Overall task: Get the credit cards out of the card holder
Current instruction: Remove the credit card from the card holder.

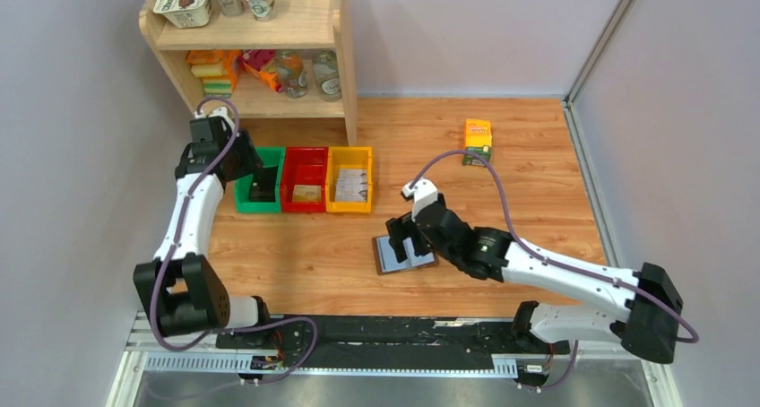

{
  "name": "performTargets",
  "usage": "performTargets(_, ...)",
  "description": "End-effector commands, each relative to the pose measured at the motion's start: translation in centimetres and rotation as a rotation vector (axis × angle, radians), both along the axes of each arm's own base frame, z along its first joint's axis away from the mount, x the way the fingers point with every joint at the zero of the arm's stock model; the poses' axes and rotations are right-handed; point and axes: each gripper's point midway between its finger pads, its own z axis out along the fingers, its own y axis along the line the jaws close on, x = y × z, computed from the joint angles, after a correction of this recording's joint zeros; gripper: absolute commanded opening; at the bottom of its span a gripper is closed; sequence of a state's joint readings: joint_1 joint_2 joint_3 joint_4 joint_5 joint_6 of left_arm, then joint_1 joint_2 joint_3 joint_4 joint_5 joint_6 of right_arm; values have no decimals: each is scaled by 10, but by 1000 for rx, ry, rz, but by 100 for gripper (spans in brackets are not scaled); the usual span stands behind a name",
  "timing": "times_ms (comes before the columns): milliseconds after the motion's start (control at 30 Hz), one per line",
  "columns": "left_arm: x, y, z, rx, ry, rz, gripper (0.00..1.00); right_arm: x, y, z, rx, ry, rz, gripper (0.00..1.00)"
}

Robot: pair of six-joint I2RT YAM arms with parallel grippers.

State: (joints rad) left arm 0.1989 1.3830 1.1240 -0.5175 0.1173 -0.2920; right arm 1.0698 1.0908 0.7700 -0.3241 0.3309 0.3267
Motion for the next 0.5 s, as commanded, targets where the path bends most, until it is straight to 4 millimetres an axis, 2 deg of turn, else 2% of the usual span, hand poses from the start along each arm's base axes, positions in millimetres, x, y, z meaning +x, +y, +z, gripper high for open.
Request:
performTargets(0, -31, -57, 18, -41, -32, -108, 54, -6, 4, -24, -128, 174, -37, 99)
performTargets(33, -38, -67, 27, -46, -67, -127, 55, -9, 7, -31, -147, 211, -33, 98)
performTargets(67, -47, -87, 22, -58, -64, -183, 55, -12, 10, -39, -170, 250, -33, 98)
performTargets(100, -55, -97, 29, -68, -94, -207, 56, -13, 13, -45, -185, 281, -34, 97)
performTargets(133, -65, -114, 21, -77, -74, -249, 56, -15, 14, -54, -210, 312, -32, 97)
performTargets(167, -72, -122, 25, -83, -93, -269, 57, -17, 15, -59, -228, 334, -37, 96)
performTargets(200, -84, -138, 22, -108, -89, -305, 57, -17, 15, -65, -247, 351, -43, 95)
performTargets(233, -89, -145, 20, -119, -86, -319, 57, -18, 14, -71, -266, 366, -46, 95)
performTargets(300, -109, -174, 8, -155, -65, -391, 57, -17, 15, -78, -283, 386, -54, 93)
performTargets(433, -129, -212, -5, -202, -41, -460, 58, -17, 22, -88, -292, 428, -36, 91)
performTargets(467, -127, -218, -8, -211, -43, -452, 58, -16, 25, -89, -295, 432, -30, 91)
